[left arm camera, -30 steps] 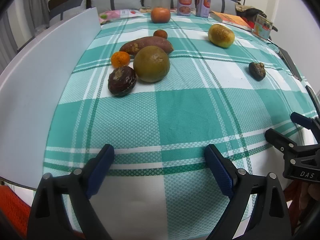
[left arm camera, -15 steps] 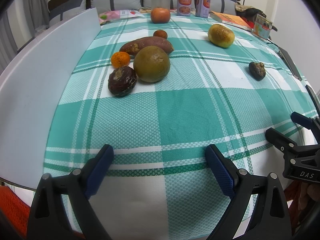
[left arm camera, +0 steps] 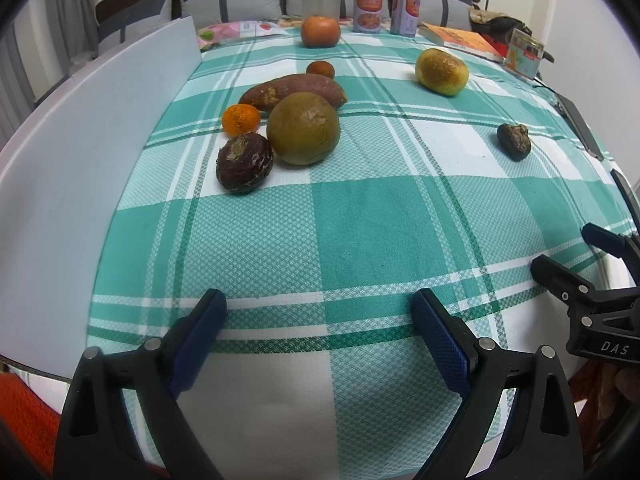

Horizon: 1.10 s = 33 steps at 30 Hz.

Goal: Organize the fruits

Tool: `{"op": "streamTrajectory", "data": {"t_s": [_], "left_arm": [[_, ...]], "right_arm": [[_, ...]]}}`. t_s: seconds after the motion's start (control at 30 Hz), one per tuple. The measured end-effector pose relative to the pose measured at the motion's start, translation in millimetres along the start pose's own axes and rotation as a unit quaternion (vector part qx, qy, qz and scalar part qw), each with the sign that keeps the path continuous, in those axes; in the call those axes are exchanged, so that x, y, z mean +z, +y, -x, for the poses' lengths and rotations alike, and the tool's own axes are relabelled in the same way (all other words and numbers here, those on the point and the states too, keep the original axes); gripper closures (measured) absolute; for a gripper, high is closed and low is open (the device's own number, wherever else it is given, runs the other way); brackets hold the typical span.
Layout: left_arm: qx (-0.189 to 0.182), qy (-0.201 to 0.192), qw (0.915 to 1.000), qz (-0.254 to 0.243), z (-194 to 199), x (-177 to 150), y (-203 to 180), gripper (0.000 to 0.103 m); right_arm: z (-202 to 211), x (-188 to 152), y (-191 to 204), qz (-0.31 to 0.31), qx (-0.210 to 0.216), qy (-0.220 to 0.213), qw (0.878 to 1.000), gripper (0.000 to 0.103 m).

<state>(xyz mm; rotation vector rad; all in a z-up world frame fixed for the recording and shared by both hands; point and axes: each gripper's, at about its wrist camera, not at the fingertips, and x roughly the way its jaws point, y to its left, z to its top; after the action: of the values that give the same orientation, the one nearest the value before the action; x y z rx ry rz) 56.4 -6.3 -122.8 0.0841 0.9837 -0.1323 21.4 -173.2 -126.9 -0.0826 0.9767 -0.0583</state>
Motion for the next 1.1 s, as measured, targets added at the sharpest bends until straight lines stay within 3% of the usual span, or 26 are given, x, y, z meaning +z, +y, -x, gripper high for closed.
{"op": "streamTrajectory", "data": {"t_s": [0.47,0.6,0.67,0.83,1.1], "left_arm": [[0.0,-0.001,1.0,-0.001,0,0,1,0.006],[-0.027,0.014,0.9995,0.001,2,4,11,0.008],[-0.034,0.003,0.999,0.028,7,7,30,0.008],[-0.039,-0.002,0.9975,0.059,-1,29,66,0.01],[-0.036,0.015,0.9991,0.018,-31,70,64,0.01]], "right_arm": [[0,0,0,0.0,0.0,0.0,1.0,0.0],[0,0,0,0.0,0.0,0.0,1.0,0.0],[0,0,0,-0.001,0.0,0.0,1.0,0.0],[0,0,0,0.0,0.0,0.0,1.0,0.0],[-1,-1,-1,0.001,0.002,0.001,1.0,0.0]]}}
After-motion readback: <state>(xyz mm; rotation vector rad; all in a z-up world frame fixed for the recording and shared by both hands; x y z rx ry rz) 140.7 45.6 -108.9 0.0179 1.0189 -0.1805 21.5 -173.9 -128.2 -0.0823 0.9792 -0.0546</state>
